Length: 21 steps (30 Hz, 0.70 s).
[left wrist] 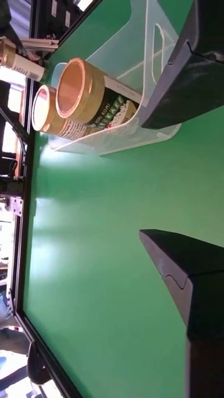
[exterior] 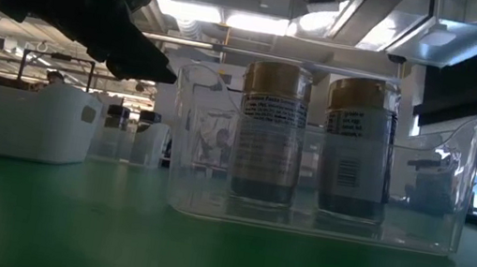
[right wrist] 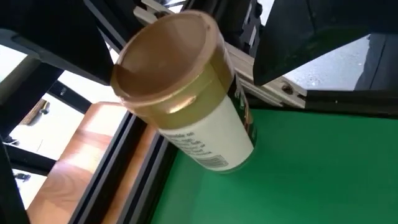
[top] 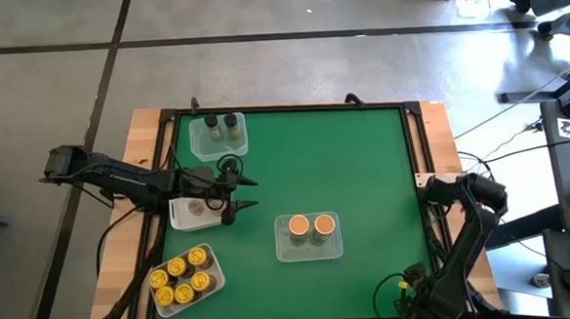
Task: Sort spices by type
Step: Put the golden spice bottle into the bottom transparent bin
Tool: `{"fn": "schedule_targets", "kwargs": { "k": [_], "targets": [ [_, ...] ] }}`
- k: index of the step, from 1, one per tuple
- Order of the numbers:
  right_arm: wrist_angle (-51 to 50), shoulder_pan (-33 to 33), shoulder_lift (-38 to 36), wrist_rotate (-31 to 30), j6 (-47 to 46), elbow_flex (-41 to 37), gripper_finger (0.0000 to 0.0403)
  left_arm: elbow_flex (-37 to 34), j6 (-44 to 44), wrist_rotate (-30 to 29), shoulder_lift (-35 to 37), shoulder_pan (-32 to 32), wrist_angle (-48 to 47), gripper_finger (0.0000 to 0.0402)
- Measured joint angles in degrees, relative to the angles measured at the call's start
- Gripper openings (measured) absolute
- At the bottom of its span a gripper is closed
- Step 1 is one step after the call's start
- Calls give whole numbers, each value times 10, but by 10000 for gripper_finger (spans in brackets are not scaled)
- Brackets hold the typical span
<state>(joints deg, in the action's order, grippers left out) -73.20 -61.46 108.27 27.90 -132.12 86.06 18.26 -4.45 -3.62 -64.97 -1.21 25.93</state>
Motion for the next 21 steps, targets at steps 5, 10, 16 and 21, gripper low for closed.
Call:
{"fn": "schedule_targets", "kwargs": {
  "k": [5, 10, 16, 21],
  "targets": [
    [14, -1, 8, -13, 3, 0, 381, 0, -1, 0, 0, 0, 0, 276],
    [17, -1, 8, -49, 4, 0, 381, 0, -1, 0, 0, 0, 0, 276],
    [62, -1, 8, -49, 5, -10, 364, 0, 2, 0, 0, 0, 0, 276],
    [120, -1, 7, -40, 10, -30, 297, 0, 13, 0, 0, 0, 0, 276]
  ]
}}
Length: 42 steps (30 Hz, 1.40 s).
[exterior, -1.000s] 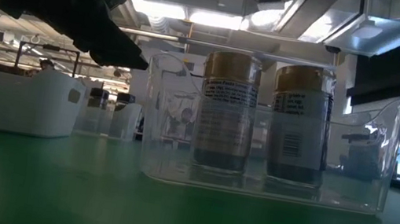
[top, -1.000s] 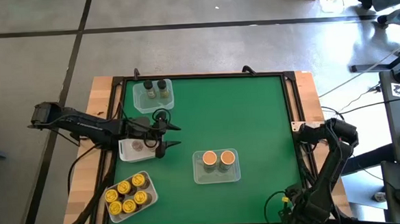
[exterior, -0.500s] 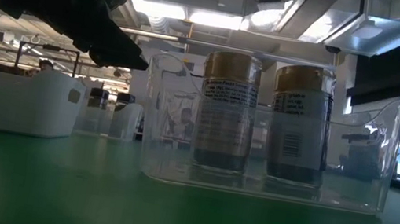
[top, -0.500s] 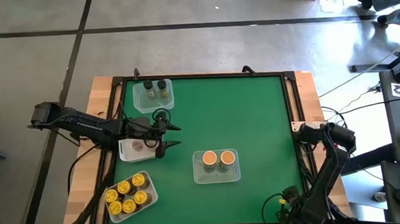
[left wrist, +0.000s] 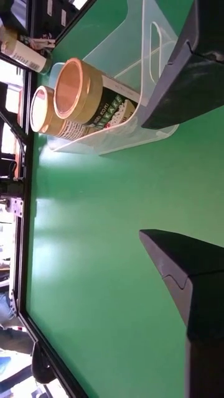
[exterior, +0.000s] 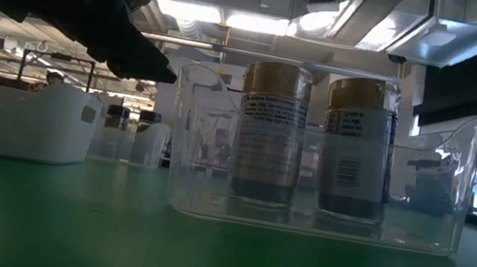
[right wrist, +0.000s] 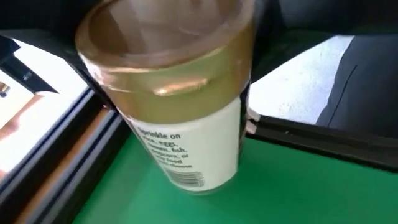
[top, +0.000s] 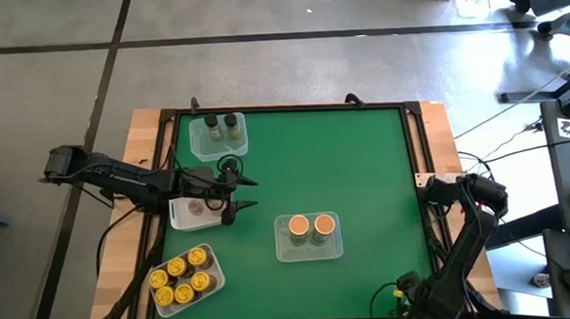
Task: Sort spices by type
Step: Put the golden spice bottle into the bottom transparent bin
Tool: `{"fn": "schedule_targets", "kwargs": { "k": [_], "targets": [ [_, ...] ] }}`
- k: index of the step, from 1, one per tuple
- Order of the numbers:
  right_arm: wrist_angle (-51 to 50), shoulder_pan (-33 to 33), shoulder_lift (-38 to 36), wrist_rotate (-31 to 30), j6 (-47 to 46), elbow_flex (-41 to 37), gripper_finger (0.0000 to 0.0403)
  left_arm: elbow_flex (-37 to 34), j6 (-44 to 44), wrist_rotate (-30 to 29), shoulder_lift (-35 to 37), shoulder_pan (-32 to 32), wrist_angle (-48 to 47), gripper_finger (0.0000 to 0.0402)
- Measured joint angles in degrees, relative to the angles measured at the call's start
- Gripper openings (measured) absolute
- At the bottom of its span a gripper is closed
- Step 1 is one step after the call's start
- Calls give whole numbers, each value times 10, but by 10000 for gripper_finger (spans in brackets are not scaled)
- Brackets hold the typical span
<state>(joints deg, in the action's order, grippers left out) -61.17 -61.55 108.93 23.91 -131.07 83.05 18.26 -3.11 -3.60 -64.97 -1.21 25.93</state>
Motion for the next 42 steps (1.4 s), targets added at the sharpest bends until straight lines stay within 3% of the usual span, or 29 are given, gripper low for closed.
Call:
{"fn": "schedule_targets", "kwargs": {
  "k": [2, 7, 11, 20, 25, 35, 42],
  "targets": [
    [6, 1, -2, -18, 18, -3, 276, 0, 0, 0, 0, 0, 0, 276],
    [-10, 31, -8, -54, 74, -5, 276, 0, 0, 0, 0, 0, 0, 276],
    [-41, 80, -13, -129, 149, 10, 276, 0, 1, 0, 0, 0, 1, 276],
    [-88, 215, -14, -265, 406, 122, 275, 0, 16, 0, 0, -14, 0, 276],
    [-85, 252, -15, -330, 488, 195, 275, 0, 17, 0, 0, -16, 0, 276],
    [-74, 308, 11, -365, 616, 212, 274, 0, 17, 0, 0, -16, 0, 276],
    [-75, 344, 60, -326, 680, 212, 274, 0, 17, 0, 0, -16, 0, 276]
  ]
}}
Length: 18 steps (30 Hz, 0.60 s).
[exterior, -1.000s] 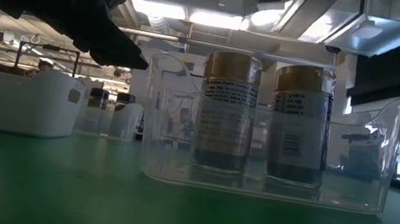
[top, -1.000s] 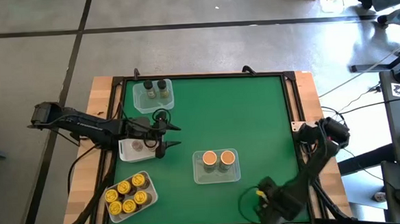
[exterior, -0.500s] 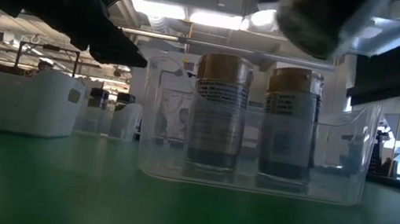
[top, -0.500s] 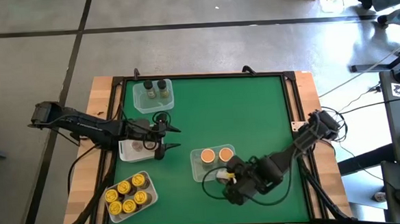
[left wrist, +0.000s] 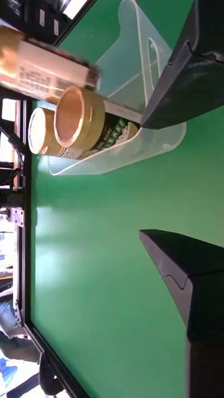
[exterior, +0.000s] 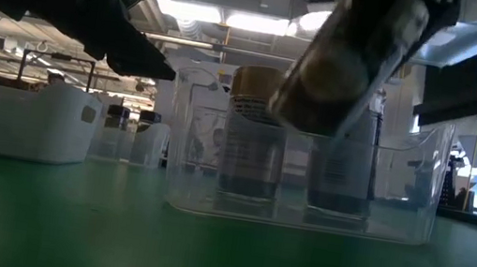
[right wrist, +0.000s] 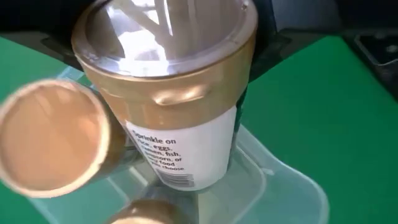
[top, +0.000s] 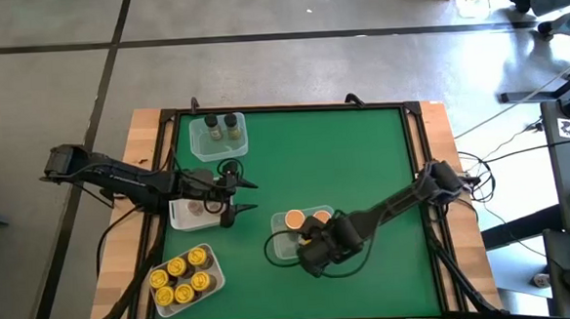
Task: Sort spices by type
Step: Put the golden spice bottle into the bottom transparent bin
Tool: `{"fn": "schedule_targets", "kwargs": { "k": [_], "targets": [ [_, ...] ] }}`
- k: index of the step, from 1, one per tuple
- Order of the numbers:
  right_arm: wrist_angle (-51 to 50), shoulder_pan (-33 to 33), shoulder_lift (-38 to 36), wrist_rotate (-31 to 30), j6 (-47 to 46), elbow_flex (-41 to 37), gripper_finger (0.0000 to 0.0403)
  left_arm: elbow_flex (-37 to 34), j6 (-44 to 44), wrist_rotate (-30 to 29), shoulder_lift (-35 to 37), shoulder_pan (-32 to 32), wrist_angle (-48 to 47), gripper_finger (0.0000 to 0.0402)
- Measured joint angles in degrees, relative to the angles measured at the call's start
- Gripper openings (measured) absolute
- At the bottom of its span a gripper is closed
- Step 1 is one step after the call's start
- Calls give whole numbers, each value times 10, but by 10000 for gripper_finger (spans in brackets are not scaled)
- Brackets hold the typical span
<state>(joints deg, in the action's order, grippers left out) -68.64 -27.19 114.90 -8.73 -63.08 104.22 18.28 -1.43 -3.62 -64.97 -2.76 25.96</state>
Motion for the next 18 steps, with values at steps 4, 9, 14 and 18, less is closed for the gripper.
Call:
{"fn": "schedule_targets", "kwargs": {
  "k": [4, 9, 14, 18],
  "targets": [
    [-6, 8, 24, 11, 10, 0, 274, 0, 0, 0, 0, 0, 0, 276],
    [-4, 18, 46, 17, 11, 0, 274, 0, 0, 0, 0, 0, 0, 276],
    [-1, 21, 59, 23, 11, 0, 284, 0, -2, 0, 0, 0, 0, 276],
    [5, 21, 60, 20, 16, 0, 338, 0, -3, 0, 0, 0, 0, 276]
  ]
}}
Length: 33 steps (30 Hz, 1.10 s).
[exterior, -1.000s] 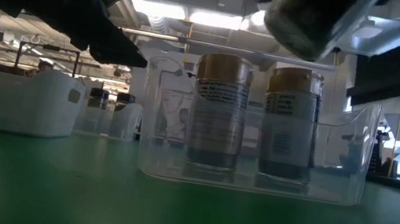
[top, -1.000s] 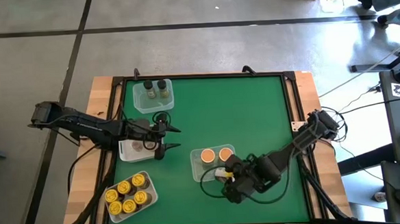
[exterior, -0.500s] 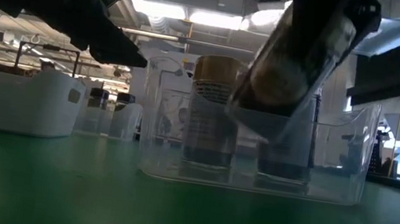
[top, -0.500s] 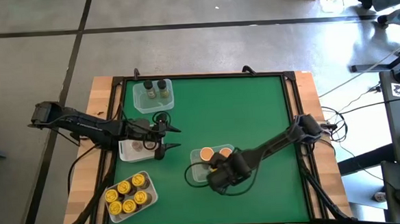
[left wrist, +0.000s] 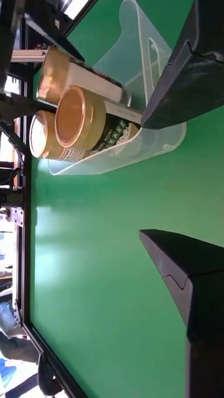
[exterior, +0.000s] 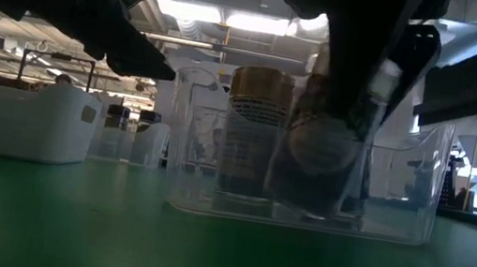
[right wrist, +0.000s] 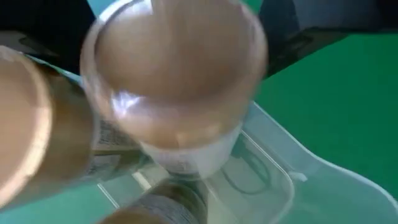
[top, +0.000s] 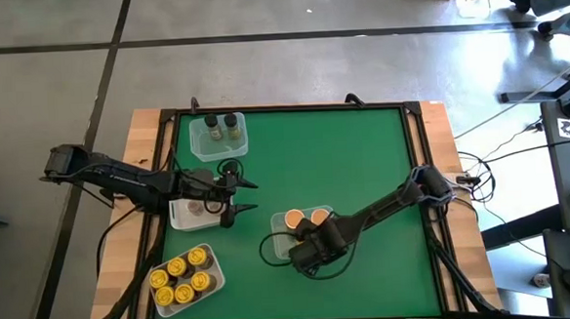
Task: Sort spices by type
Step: Put the golden spice bottle into the bottom transparent bin, then return to Home Position
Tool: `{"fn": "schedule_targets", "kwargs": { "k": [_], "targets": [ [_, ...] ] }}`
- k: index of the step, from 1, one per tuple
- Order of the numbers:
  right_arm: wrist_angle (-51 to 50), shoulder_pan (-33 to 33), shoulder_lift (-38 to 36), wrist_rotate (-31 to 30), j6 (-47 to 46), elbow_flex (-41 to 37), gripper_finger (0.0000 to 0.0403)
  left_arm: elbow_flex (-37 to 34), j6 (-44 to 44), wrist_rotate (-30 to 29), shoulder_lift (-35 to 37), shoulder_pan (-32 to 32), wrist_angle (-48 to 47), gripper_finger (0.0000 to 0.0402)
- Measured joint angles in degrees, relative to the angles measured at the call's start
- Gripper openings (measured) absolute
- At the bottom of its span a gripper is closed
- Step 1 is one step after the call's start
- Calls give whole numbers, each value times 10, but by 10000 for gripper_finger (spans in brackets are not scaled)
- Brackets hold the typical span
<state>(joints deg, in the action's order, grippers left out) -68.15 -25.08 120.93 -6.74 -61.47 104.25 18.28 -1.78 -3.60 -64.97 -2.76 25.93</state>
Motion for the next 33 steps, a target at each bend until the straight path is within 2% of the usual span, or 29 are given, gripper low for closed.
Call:
{"fn": "schedule_targets", "kwargs": {
  "k": [3, 7, 11, 15, 20, 27, 33],
  "targets": [
    [7, 0, -5, -2, 2, 1, 361, 0, 0, 0, 0, 0, 0, 276],
    [-48, 0, -8, -3, 20, 44, 366, 0, 0, 0, 0, 0, 0, 276],
    [-134, 0, -8, -6, 58, 93, 358, 0, -7, 0, 2, 0, 0, 276],
    [-217, 0, -10, -46, 116, 127, 334, 0, -18, -8, 10, 1, 1, 276],
    [-219, 4, -43, -84, 186, 82, 275, 2, -29, -16, 43, 1, -4, 239],
    [-211, 16, -135, -122, 197, -35, 153, 2, -8, -27, 128, 2, -52, 132],
    [-59, 15, -285, -150, 201, -187, 53, -3, 12, -38, 227, 18, -151, 53]
  ]
}}
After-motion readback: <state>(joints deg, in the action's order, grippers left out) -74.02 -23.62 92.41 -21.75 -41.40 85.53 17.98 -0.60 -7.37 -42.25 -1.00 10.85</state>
